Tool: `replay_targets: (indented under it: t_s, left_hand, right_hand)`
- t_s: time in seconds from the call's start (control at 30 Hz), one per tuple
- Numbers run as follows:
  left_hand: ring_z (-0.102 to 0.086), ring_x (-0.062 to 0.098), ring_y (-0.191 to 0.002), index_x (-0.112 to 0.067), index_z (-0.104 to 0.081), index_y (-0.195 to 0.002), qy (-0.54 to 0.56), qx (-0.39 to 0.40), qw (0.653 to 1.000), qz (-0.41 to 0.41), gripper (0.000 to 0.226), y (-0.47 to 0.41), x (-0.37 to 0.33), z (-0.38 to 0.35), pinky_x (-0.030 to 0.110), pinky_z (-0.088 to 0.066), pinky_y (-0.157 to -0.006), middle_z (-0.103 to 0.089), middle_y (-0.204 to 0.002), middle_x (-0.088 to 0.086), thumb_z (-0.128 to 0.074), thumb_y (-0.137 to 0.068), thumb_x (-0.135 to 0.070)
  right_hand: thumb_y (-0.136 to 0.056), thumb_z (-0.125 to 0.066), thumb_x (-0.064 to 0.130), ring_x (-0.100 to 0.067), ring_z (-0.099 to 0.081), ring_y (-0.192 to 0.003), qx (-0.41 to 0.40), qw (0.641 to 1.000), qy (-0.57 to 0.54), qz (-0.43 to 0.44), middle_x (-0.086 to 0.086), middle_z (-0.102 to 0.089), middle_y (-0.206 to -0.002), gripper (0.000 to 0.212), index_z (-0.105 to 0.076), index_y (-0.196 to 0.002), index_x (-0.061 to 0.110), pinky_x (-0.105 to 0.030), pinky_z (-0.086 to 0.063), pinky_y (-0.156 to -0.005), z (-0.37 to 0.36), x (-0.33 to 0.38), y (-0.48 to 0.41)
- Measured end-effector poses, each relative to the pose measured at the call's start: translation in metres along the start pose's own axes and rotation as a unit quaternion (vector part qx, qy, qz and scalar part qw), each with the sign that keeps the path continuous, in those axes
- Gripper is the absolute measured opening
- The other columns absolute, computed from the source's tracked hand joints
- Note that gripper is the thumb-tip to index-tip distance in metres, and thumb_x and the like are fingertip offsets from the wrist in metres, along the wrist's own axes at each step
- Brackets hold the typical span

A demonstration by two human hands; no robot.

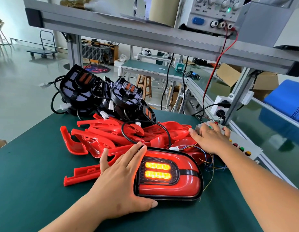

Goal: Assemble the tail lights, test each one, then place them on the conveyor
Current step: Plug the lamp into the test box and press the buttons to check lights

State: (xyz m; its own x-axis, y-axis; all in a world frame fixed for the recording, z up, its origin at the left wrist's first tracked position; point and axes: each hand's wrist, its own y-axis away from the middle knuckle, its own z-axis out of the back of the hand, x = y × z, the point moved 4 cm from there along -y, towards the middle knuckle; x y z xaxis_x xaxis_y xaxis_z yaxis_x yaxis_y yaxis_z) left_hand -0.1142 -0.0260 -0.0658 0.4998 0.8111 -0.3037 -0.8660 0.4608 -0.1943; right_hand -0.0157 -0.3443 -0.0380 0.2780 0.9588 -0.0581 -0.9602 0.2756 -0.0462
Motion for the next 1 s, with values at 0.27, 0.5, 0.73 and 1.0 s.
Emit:
replay_targets:
  t_s: [0.27, 0.5, 0.73, 1.0]
  left_hand:
    - [0.020, -0.011, -0.135, -0.047, 0.039, -0.133, -0.009, 0.008, 1.000, -0.003, 0.125, 0.002, -0.002, 0.006, 0.050, 0.036, -0.103, 0.037, -0.145, -0.030, -0.024, -0.044, -0.107]
    - [0.001, -0.006, -0.144, -0.039, -0.006, -0.152, -0.004, -0.039, 0.999, -0.010, 0.068, -0.032, -0.010, 0.037, 0.047, 0.024, -0.112, -0.004, -0.156, -0.027, -0.019, -0.091, -0.066]
    - [-0.037, 0.010, -0.136, -0.035, -0.034, -0.145, -0.021, 0.000, 0.996, -0.082, 0.044, -0.098, -0.061, 0.040, 0.048, -0.006, -0.119, -0.045, -0.145, -0.011, -0.034, -0.101, -0.043]
    - [-0.055, 0.025, -0.095, -0.014, -0.056, -0.097, -0.027, -0.004, 0.989, -0.142, 0.039, -0.113, -0.071, 0.043, 0.036, -0.039, -0.083, -0.060, -0.095, 0.003, -0.035, -0.101, -0.046]
  right_hand:
    - [-0.078, -0.018, 0.081, -0.015, -0.036, -0.111, -0.090, 0.975, -0.043, 0.197, 0.016, -0.050, -0.108, 0.062, -0.065, -0.099, 0.047, -0.035, -0.010, -0.085, 0.042, 0.048, 0.049]
    - [-0.097, -0.030, 0.061, -0.022, -0.029, -0.122, 0.039, 0.980, -0.019, 0.195, 0.005, -0.044, -0.126, 0.043, -0.063, -0.101, 0.036, -0.044, -0.017, -0.102, 0.029, 0.061, 0.066]
    - [-0.101, -0.037, 0.049, -0.023, -0.053, -0.088, -0.030, 0.951, -0.256, 0.173, 0.010, -0.049, -0.072, 0.037, -0.043, -0.068, 0.033, -0.042, -0.039, -0.089, 0.054, 0.057, 0.071]
    - [-0.102, -0.043, 0.038, -0.018, -0.046, -0.071, -0.044, 0.922, -0.340, 0.181, 0.007, -0.045, -0.065, 0.039, -0.045, -0.064, 0.028, -0.043, -0.043, -0.074, 0.052, 0.042, 0.074]
